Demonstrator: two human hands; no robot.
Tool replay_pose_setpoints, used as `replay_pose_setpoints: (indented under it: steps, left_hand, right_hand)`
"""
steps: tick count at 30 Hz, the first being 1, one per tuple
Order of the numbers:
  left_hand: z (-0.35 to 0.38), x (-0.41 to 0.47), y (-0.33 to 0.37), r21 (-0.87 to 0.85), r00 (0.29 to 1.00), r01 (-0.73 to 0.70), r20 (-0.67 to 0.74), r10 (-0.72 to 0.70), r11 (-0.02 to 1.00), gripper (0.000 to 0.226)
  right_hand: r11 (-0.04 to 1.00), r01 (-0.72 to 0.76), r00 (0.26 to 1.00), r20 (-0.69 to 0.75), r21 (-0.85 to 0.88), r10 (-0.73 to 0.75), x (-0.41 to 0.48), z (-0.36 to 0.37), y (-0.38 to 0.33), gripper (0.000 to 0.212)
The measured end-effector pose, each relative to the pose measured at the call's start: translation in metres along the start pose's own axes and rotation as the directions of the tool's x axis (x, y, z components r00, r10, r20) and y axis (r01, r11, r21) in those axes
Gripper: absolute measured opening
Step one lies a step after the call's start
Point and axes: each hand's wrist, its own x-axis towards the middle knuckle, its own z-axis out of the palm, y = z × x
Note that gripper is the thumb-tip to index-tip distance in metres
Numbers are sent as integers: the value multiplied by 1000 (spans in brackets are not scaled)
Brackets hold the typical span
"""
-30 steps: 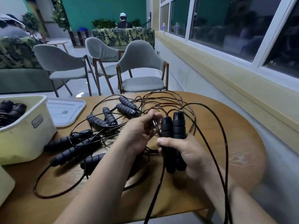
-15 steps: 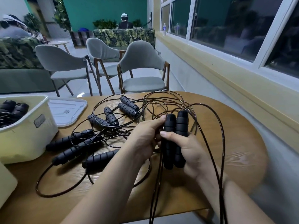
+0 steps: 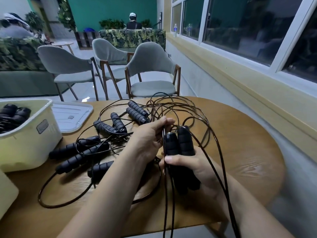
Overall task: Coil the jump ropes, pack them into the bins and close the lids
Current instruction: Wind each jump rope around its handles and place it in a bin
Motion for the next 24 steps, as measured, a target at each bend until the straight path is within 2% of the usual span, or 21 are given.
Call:
replay_pose_setpoints:
  steps: [3, 5, 8, 10, 12, 16, 18, 21, 24]
  left_hand:
    - [10, -9, -10, 119, 995, 66, 70, -75, 991, 29]
    - [15, -12, -15, 178, 996, 34, 77, -48, 983, 26]
    - [13, -11, -13, 209, 997, 9, 67, -24, 978, 25]
    - [11, -9, -13, 200, 996, 26, 77, -42, 980, 21]
    - [10, -8, -11, 148, 996, 28, 74, -39, 989, 20]
    - [0, -3, 5, 15, 999, -26, 45, 25, 1000, 28]
    - [-5, 0, 10, 1, 999, -29, 19, 29, 1000, 29]
    - [-1, -2, 8, -9, 1000, -27, 7, 27, 1000, 29]
    - [8, -9, 2, 38, 999, -10, 33, 9, 999, 22]
  right_hand:
    - [985, 35, 986, -166, 167, -7, 7, 2, 2, 30]
    - [971, 70, 970, -243, 230, -12, 12, 3, 4, 28]
    - [977, 73, 962, -273, 202, -16, 13, 6, 3, 11]
    - [984, 64, 962, -273, 167, -16, 12, 6, 2, 12]
    - [985, 57, 970, -243, 160, -17, 10, 3, 0, 7]
    - [999, 28, 999, -38, 24, -27, -1, 0, 2, 15]
    - [1000, 4, 1000, 25, -15, -3, -3, -1, 7, 14]
    - [998, -20, 997, 78, -55, 24, -2, -6, 10, 12]
    - [999, -26, 999, 48, 26, 25, 1, -4, 9, 19]
